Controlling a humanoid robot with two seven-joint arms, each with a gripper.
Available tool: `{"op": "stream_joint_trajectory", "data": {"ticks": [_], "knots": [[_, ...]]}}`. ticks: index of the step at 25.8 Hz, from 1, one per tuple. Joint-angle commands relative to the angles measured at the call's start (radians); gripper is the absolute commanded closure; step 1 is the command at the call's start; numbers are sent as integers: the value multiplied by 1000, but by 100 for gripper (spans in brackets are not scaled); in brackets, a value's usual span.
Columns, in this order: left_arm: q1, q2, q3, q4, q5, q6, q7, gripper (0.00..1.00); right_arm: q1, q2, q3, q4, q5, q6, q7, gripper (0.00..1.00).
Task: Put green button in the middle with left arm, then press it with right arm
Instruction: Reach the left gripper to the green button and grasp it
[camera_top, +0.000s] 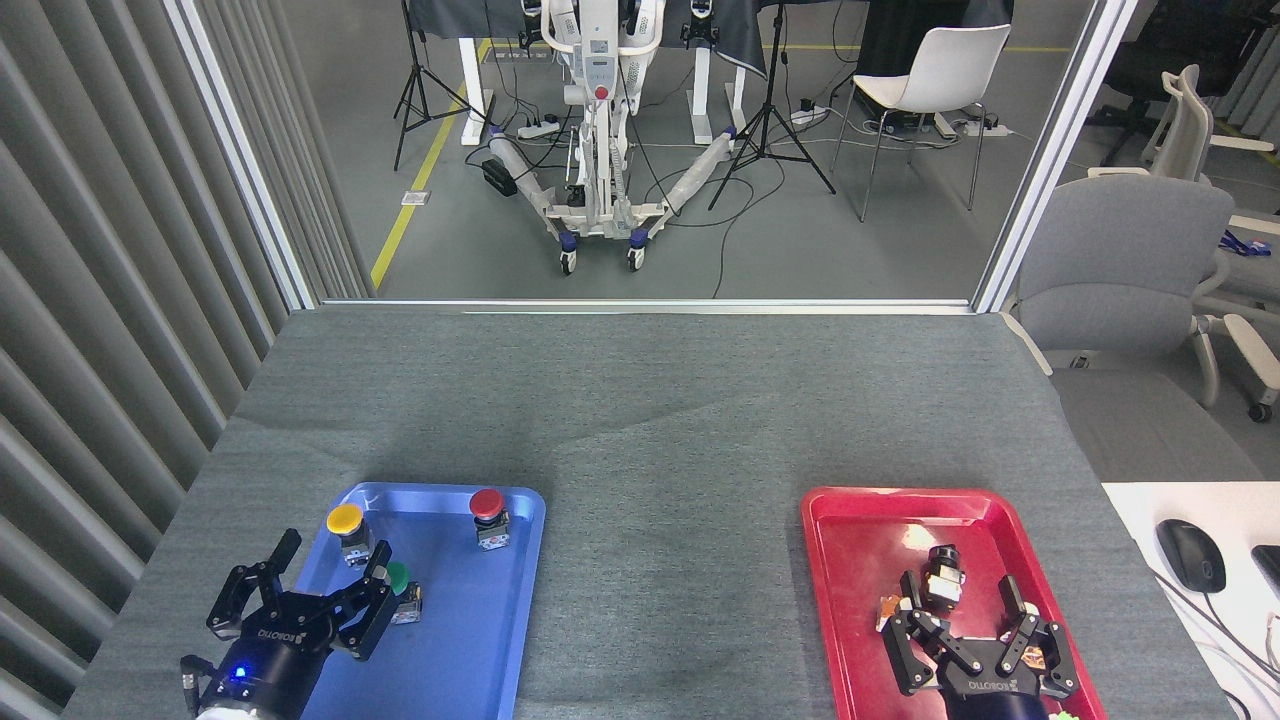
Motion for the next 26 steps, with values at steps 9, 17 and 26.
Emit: {"op": "stream_joint_trajectory", "data": {"ticks": [9, 17, 26], "knots": [[0, 0, 6, -4, 8, 10, 1, 5, 1, -1, 2, 0, 1, -16, -3, 0], [51, -31, 2, -52, -2, 10, 4, 9, 4, -3, 2, 2, 2, -16, -3, 0], [121, -132, -3, -41, -99, 12, 100, 10, 4, -1, 2, 2, 5, -16, -3, 0]]}}
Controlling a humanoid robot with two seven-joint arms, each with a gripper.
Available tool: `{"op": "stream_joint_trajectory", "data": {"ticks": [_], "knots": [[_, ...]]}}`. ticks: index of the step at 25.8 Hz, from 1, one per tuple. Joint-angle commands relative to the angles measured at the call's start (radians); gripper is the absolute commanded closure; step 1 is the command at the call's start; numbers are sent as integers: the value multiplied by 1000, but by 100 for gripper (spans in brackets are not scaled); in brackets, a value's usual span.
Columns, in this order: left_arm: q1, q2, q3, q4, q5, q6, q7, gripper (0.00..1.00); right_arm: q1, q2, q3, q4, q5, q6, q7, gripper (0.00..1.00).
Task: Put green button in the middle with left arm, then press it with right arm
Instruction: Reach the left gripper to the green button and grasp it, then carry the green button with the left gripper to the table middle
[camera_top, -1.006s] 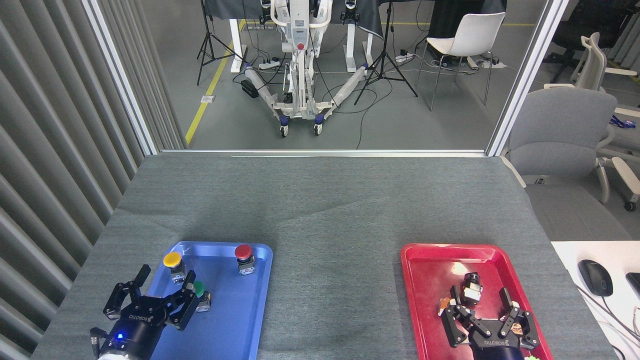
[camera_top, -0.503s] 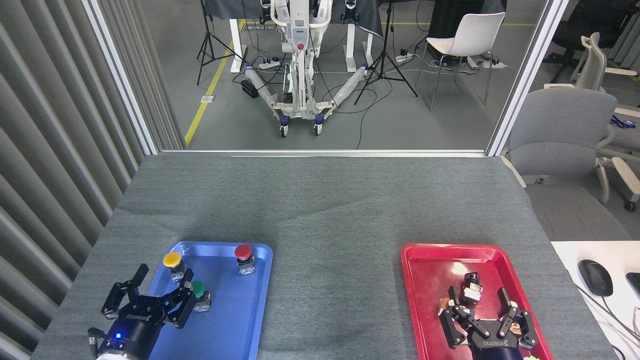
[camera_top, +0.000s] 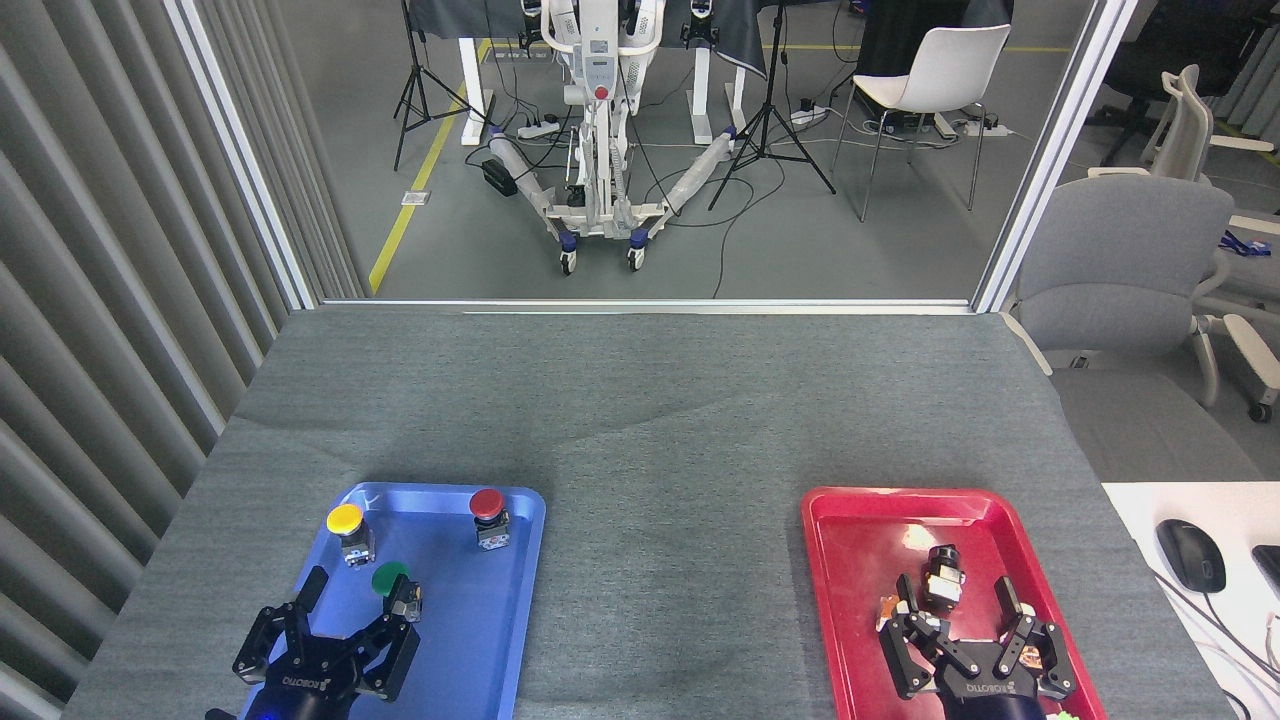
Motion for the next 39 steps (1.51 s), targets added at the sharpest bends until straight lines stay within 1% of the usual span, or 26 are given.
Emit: {"op": "stream_joint_trajectory", "data": {"ticks": [1, 2, 7, 13, 17, 22, 28, 31, 37, 39], "knots": [[19, -55, -1, 14, -92, 2, 21, 10, 0, 3, 0, 0, 1, 0, 0, 0], [19, -64, -1, 32, -115, 1, 18, 10, 0, 3, 0, 0, 1, 0, 0, 0], [2, -74, -2, 126, -126, 1, 23, 9, 0, 3, 0, 0, 1, 2, 0, 0], [-59, -74, -2, 224, -126, 15, 24, 10, 1, 3, 0, 0, 1, 2, -1, 0], [-96, -71, -4, 256, -129, 26, 18, 9, 0, 3, 0, 0, 1, 2, 0, 0], [-134, -72, -21, 330, -132, 30, 24, 10, 1, 3, 0, 0, 2, 2, 0, 0], [-162, -72, -22, 370, -134, 41, 29, 17, 1, 3, 0, 0, 2, 2, -1, 0], [-174, -72, -30, 382, -134, 44, 29, 23, 1, 3, 2, 2, 4, 3, 0, 0], [-222, -72, -41, 431, -132, 50, 26, 28, 3, 4, 0, 2, 4, 3, 0, 0], [-233, -72, -41, 456, -132, 50, 30, 35, 3, 3, 0, 2, 4, 3, 0, 0]]}}
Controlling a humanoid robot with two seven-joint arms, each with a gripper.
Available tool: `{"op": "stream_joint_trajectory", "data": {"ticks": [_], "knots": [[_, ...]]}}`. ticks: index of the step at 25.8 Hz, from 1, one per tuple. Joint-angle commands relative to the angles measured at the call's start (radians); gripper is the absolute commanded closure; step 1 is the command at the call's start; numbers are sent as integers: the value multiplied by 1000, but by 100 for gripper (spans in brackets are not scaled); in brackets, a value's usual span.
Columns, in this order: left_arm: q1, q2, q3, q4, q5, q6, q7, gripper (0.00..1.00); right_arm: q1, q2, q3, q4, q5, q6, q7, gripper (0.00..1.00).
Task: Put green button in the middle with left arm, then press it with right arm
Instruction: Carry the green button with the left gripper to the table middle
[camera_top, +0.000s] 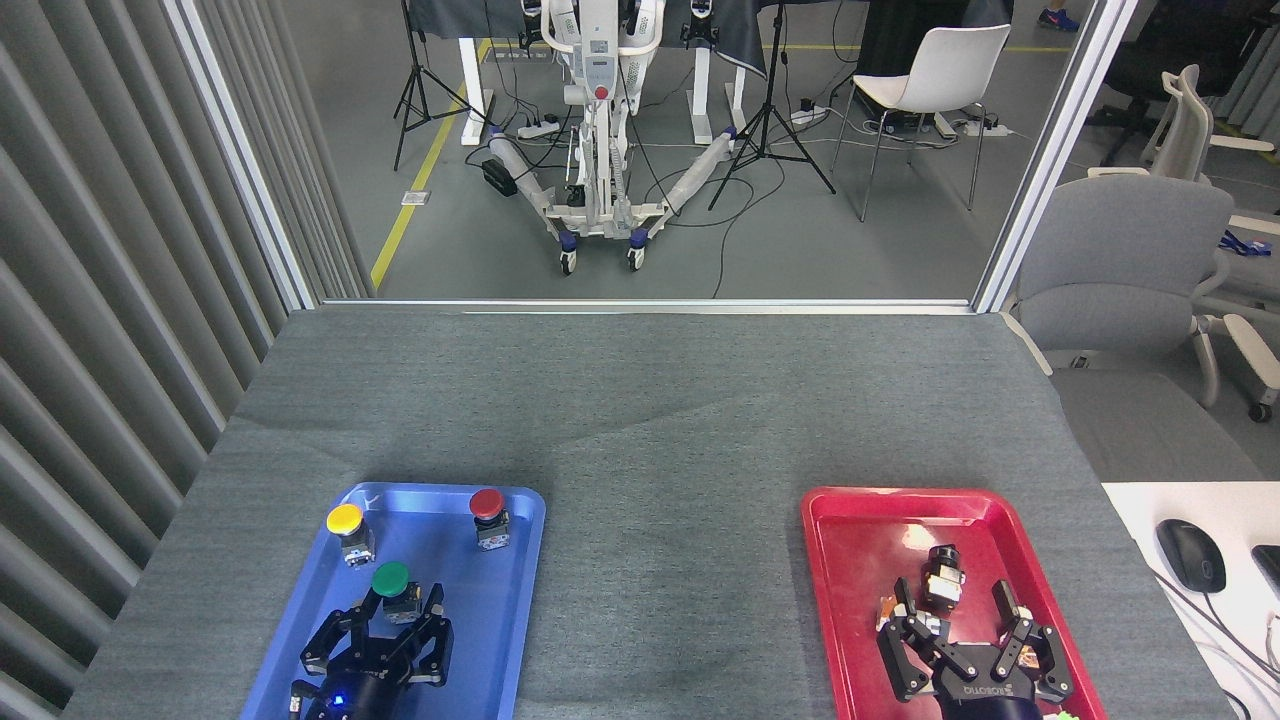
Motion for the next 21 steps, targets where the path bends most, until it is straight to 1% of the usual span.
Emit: {"op": "stream_joint_trajectory", "data": {"ticks": [1, 2, 6, 9, 10, 14, 15, 17, 19, 21], "knots": [[-21, 2, -3, 35, 1, 0, 1, 41, 0, -1, -1, 0, 0, 0, -1, 0], [-20, 6, -3, 35, -1, -3, 3, 50, 0, -1, -1, -1, 0, 0, -1, 0], [-18, 15, -5, 36, -1, -23, 4, 76, 0, -1, -1, -1, 0, 0, -1, 0], [-18, 28, -3, 36, -1, -93, 14, 96, 0, -1, -1, 0, 0, 0, -1, 0], [-20, 37, -3, 35, 1, -125, 20, 100, 0, -1, -1, -1, 0, 0, -1, 0], [-21, 57, -11, -5, -2, -248, 63, 100, 0, -1, -1, -1, 0, 0, -1, 0], [-23, 64, -34, -31, -13, -293, 72, 100, 0, -1, -1, 0, 0, 0, -1, 0], [-30, 77, -95, -89, -82, -356, 80, 100, 0, 0, -1, -1, 0, 0, -1, 0], [-60, 66, -140, -106, -129, -379, 73, 100, 0, 0, -1, 0, 0, 0, -1, 0], [-84, 43, -194, -94, -129, -382, 72, 100, 0, -1, -1, 0, 0, 0, -1, 0]]}}
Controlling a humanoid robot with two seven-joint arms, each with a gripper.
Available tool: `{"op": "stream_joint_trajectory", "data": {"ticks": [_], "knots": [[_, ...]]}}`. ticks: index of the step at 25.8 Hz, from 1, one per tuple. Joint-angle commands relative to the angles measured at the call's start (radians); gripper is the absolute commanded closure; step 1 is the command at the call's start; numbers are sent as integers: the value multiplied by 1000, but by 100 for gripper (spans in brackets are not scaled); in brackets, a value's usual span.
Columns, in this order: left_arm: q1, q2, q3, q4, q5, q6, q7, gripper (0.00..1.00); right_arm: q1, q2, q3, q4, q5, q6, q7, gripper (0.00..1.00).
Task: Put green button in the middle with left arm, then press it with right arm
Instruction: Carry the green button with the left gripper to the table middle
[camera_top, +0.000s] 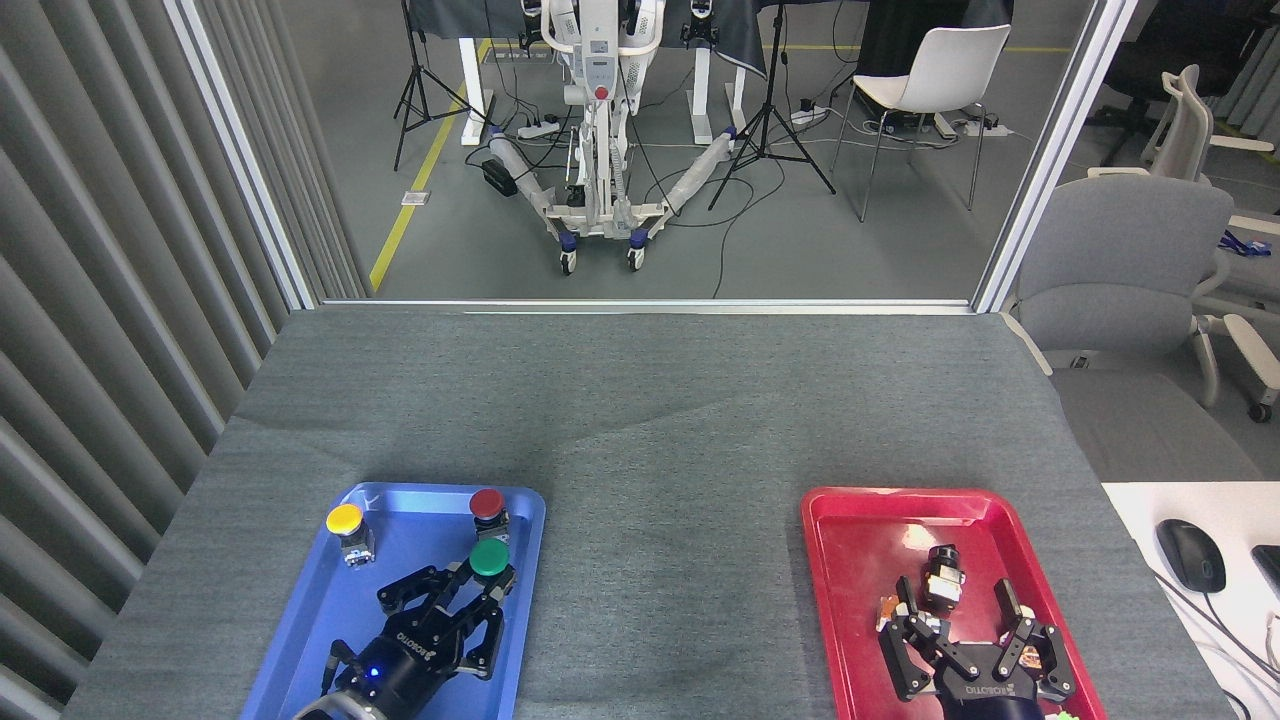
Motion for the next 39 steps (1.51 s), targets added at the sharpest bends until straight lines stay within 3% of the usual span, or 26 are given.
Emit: {"op": "stream_joint_trajectory", "data": {"ticks": [1, 6, 11, 20, 26, 28, 31, 33, 34, 35, 39], "knots": [[-47, -35, -102, -1, -33, -30, -1, 100, 0, 0, 0, 1, 0, 0, -1, 0], [-160, -153, -228, 148, -47, -23, -4, 100, 0, 0, 0, 1, 0, 0, -1, 0], [-266, -243, -247, 343, -47, -15, 1, 100, 0, 0, 2, 1, 0, 0, -1, 0], [-292, -262, -249, 458, -46, 65, 15, 100, 8, 0, 2, 1, 0, 0, -2, 0], [-292, -265, -300, 475, -44, 89, 18, 91, 8, 0, 2, -1, 0, 0, -2, 0], [-292, -279, -301, 479, -38, 115, 18, 74, 8, 0, 2, 1, 0, 0, -2, 0], [-291, -308, -313, 522, -38, 192, 18, 36, 8, 0, 0, 1, 0, 0, -2, 0], [-291, -308, -346, 527, -33, 214, 19, 23, 9, 0, 0, 1, 0, 1, -2, 0], [-288, -306, -350, 525, -32, 212, 19, 4, 8, 0, 0, 1, 0, 1, -2, 0], [-286, -305, -352, 521, -32, 206, 24, 0, 8, -2, 0, 1, 0, 1, -2, 0], [-269, -297, -350, 488, -33, 197, 24, 0, 8, -3, -2, 1, 0, 3, -2, 0]]}}
